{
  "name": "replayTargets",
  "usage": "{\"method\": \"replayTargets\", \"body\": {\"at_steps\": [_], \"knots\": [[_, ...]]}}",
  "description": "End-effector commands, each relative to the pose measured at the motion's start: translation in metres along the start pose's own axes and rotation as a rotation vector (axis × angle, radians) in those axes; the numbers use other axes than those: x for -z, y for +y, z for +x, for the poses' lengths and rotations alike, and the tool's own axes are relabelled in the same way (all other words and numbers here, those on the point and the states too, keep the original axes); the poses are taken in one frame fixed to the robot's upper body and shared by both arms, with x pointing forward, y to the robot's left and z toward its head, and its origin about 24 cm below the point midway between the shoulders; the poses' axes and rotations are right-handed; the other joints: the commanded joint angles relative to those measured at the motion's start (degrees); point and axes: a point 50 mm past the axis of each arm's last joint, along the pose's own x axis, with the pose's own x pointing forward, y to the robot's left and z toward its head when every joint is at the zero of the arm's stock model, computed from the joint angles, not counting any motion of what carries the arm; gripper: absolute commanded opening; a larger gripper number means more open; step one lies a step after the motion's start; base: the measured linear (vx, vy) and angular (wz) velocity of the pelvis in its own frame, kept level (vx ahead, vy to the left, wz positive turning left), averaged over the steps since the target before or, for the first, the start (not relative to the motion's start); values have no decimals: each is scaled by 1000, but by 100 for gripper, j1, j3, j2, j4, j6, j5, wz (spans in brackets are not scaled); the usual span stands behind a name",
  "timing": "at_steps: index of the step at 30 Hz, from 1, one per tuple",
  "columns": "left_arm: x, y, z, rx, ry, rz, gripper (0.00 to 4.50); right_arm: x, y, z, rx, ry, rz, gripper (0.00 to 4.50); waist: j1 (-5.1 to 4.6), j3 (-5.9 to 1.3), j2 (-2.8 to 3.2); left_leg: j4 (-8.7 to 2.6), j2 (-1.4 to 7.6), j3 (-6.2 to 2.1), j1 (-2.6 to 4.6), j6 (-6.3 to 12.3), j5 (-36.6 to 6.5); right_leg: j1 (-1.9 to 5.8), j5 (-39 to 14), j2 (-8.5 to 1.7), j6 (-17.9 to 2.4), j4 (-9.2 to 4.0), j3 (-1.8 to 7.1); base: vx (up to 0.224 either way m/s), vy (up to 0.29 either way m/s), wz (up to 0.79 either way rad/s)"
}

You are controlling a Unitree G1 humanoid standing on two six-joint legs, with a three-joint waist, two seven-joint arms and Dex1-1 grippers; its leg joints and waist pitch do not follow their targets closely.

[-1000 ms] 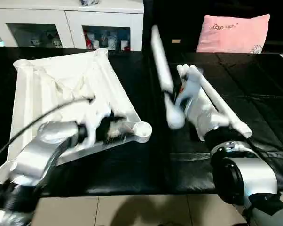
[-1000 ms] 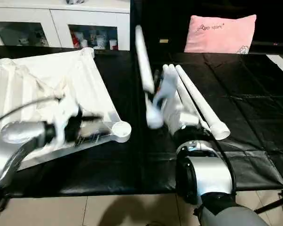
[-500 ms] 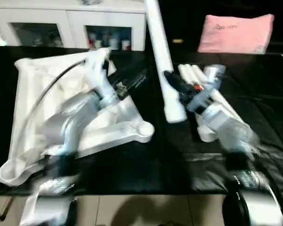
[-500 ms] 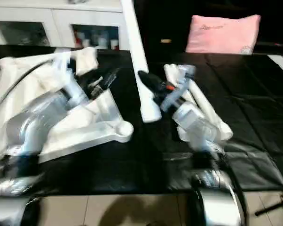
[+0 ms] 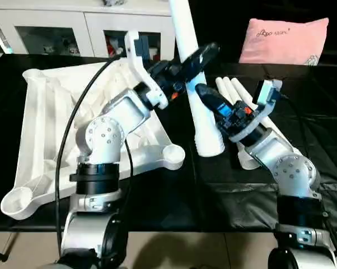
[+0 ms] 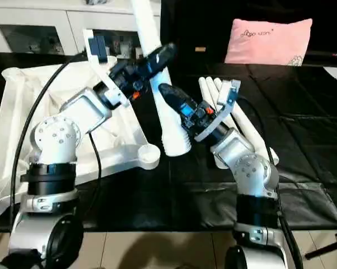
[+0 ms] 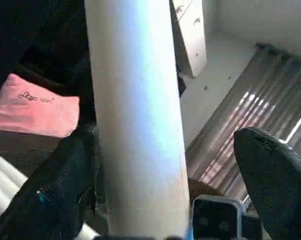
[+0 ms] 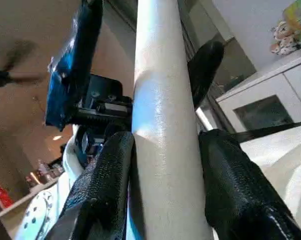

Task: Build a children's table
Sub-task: Pick table leg

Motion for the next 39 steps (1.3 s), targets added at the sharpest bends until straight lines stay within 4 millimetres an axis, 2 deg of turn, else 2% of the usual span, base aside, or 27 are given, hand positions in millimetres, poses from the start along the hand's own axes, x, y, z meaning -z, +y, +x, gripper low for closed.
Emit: {"method": "replayTargets", "body": {"at_steps": [1,4,5,9,10,13,15,18,23,24,31,32,39], "knots": [[-5,-3,3,20,-23,-30,450,-4,8,2,-42,-17,-8,175,26,-378,-7,-321,34,80,-80,502,491,501,625,-277,-1657,-321,162,0,0,0],[-6,-6,2,71,-34,-31,450,-5,9,3,-51,-26,-3,175,24,-372,-11,-329,30,78,-87,485,458,504,527,-278,-1612,-336,163,0,0,0],[-5,-8,0,113,-27,-23,420,-4,8,4,-56,-23,8,175,26,-365,-13,-337,36,78,-79,484,441,492,420,-282,-1563,-342,161,0,0,0],[-1,-18,-6,285,-22,-102,407,-2,12,6,-95,11,19,175,22,-368,-20,-333,32,81,-80,495,534,489,556,-277,-1569,-322,164,0,0,0],[-1,-20,-7,312,-22,-116,381,-3,12,6,-102,12,22,175,23,-365,-16,-335,28,84,-83,495,518,488,560,-280,-1587,-324,165,0,0,0],[-1,-25,-10,394,-5,-137,372,-4,14,6,-118,9,27,175,24,-356,1,-346,41,82,-73,461,411,478,438,-284,-1576,-339,161,0,0,0],[-1,-26,-12,432,13,-147,339,-4,16,6,-139,20,30,175,23,-354,7,-355,47,79,-67,419,370,477,357,-287,-1548,-343,161,0,0,0],[-2,-28,-15,501,32,-170,322,-4,21,3,-185,52,35,175,31,-357,15,-355,34,74,-68,394,444,490,469,-277,-1525,-330,162,0,0,0],[-5,-30,-19,560,75,-174,282,-2,23,0,-205,90,38,175,37,-355,23,-356,35,79,-63,367,402,489,468,-282,-1534,-337,161,0,0,0],[-5,-30,-20,568,97,-164,260,-2,23,-1,-202,102,35,175,36,-349,42,-363,42,75,-63,342,393,482,436,-286,-1526,-337,158,0,0,0],[-5,-26,-24,564,168,-114,219,0,21,-6,-180,139,19,175,29,-358,69,-364,44,71,-58,241,413,484,521,-284,-1533,-321,156,0,0,0],[-5,-25,-24,561,172,-109,203,0,21,-7,-176,143,18,175,28,-358,54,-366,40,76,-64,229,389,494,519,-288,-1535,-329,158,0,0,0],[-7,-21,-28,541,181,-85,185,1,17,-9,-151,163,-4,173,40,-355,16,-365,37,79,-76,211,351,504,453,-293,-1535,-328,165,0,0,0]]}}
